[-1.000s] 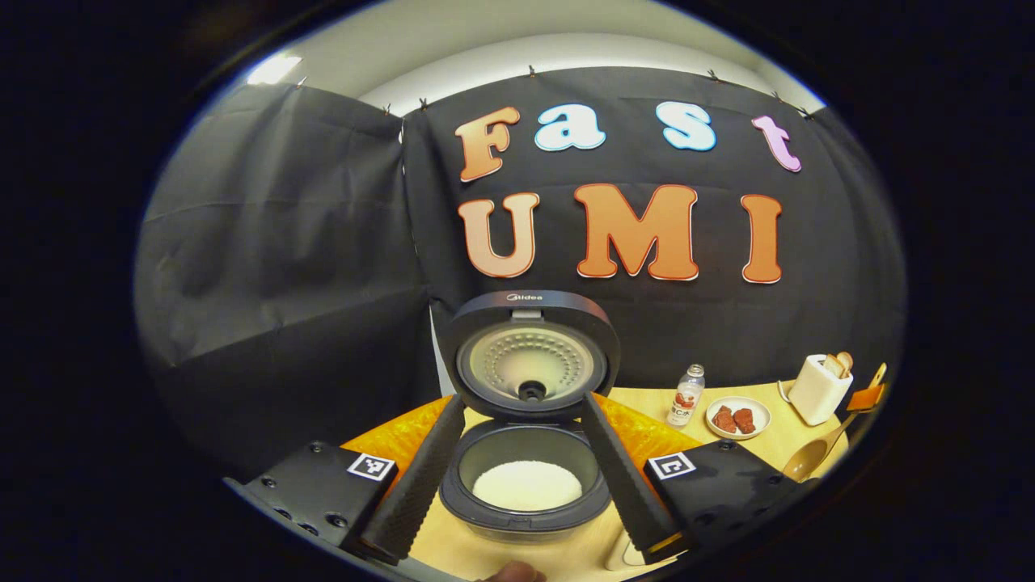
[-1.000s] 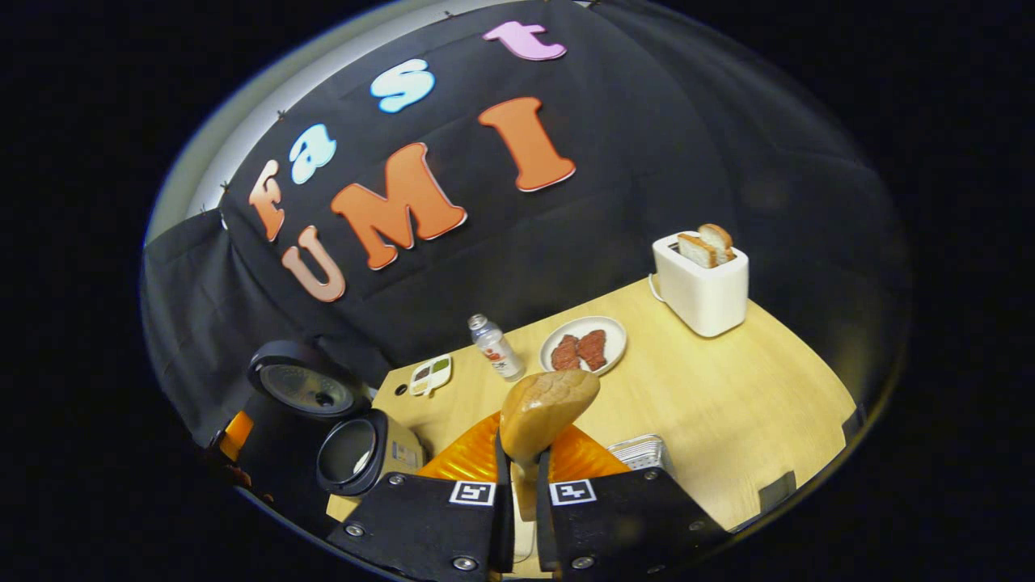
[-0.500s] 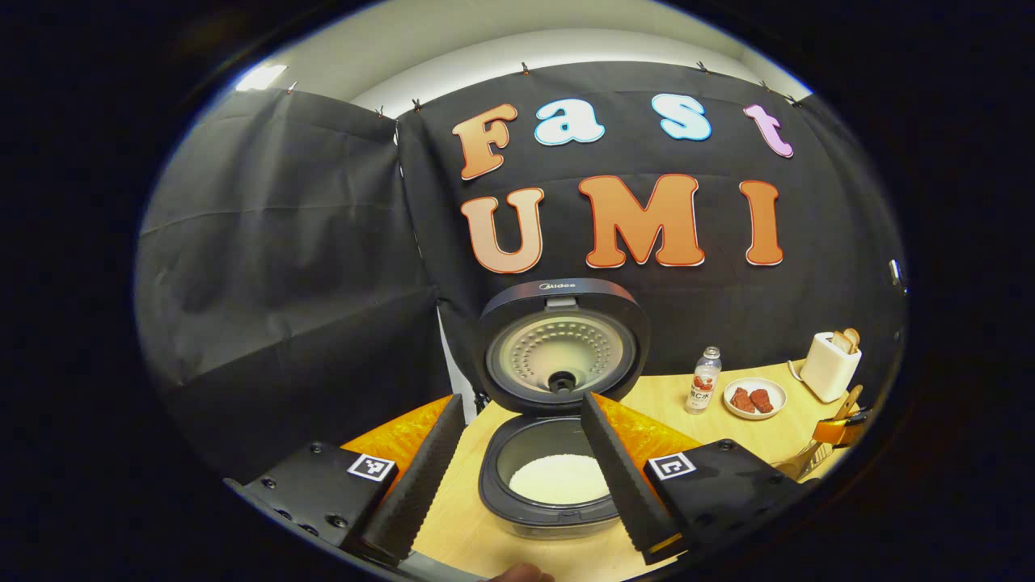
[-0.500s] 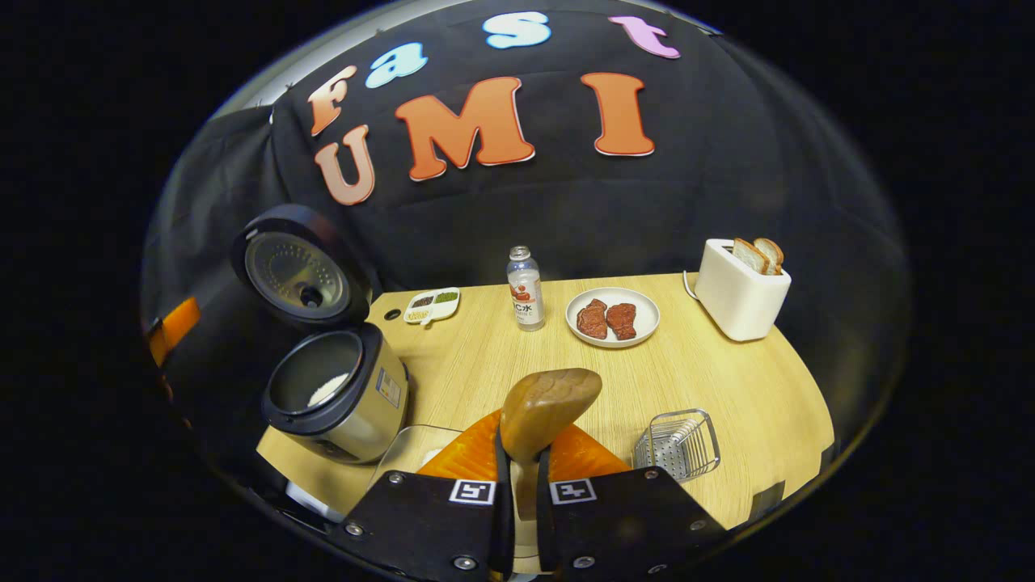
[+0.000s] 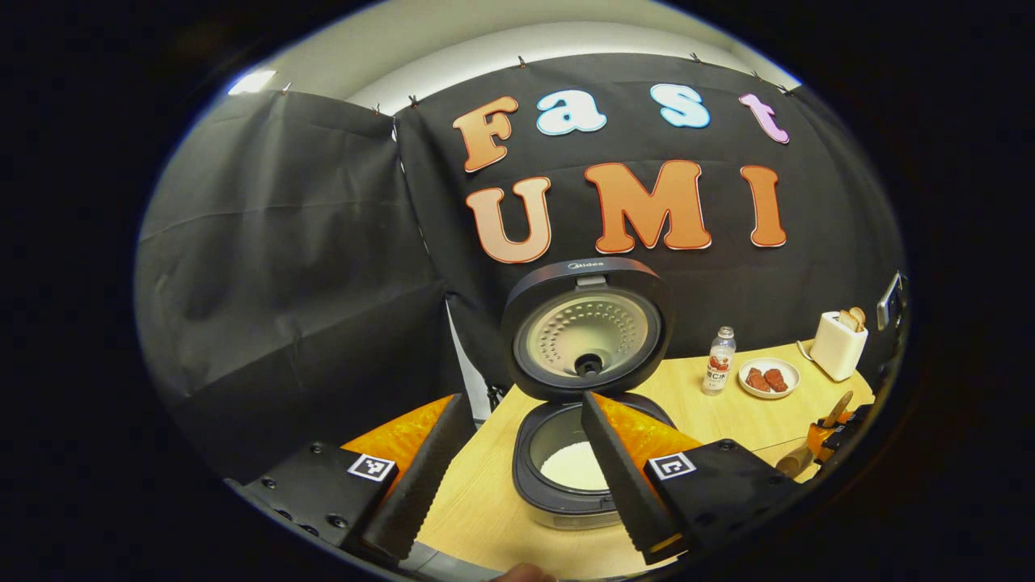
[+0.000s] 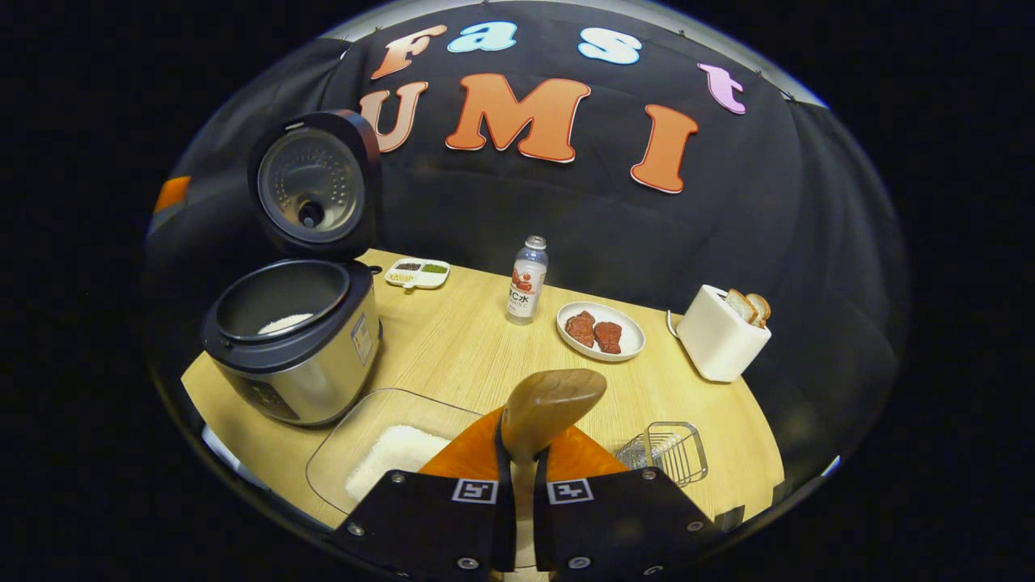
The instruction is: Close the left gripper, press the button to open the rice cooker; take a wooden spoon from the chopstick holder with the right hand, scoop a spoonful of rice and pour it into the rice cooker, then put the wooden spoon back into the chopstick holder.
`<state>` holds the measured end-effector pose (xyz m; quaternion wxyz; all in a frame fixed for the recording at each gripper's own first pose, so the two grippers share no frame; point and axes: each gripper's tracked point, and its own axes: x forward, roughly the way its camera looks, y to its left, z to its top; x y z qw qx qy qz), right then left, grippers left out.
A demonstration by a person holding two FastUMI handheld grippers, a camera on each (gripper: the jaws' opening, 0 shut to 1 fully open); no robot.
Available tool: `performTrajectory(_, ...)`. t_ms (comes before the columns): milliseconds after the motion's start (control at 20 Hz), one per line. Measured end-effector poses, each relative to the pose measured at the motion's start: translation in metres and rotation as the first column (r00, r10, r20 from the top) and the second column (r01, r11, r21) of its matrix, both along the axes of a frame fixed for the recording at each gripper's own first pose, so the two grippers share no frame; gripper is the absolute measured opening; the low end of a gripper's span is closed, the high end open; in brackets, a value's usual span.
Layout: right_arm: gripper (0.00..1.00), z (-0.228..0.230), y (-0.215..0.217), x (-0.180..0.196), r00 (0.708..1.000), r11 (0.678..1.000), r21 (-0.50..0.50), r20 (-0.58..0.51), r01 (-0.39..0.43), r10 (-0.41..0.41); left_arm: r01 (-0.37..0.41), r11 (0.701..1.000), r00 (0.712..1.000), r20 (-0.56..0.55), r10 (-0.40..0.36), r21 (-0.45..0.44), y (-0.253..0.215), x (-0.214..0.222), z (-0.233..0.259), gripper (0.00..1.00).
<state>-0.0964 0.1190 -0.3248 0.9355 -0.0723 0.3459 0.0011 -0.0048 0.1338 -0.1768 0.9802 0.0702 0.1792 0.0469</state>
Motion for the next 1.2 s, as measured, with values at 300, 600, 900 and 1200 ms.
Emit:
performTrajectory(300, 0.08, -0.020, 0.010, -0.011, 1.000, 0.998, -0.061, 0.006, -0.010, 0.011, 0.032, 0.999, 0.998, -0.047, -0.032, 0.001, 0.008, 0.007, -0.016, 0.94)
performTrajectory(600, 0.08, -0.023, 0.030, -0.014, 0.999, 0.999, -0.042, 0.039, 0.017, -0.015, 0.066, 0.998, 0.996, -0.057, -0.065, 0.000, 0.004, 0.015, -0.021, 1.00)
performTrajectory(900, 0.08, -0.024, 0.050, -0.004, 0.992, 0.983, 0.137, 0.021, 0.122, -0.126, 0.088, 0.996, 0.994, -0.070, -0.086, 0.022, 0.009, 0.018, -0.025, 1.00)
performTrajectory(1200, 0.08, -0.030, 0.052, 0.007, 0.950, 0.874, 0.375, -0.072, 0.308, -0.303, 0.113, 0.994, 0.989, -0.093, -0.111, 0.008, 0.014, 0.021, -0.031, 1.00)
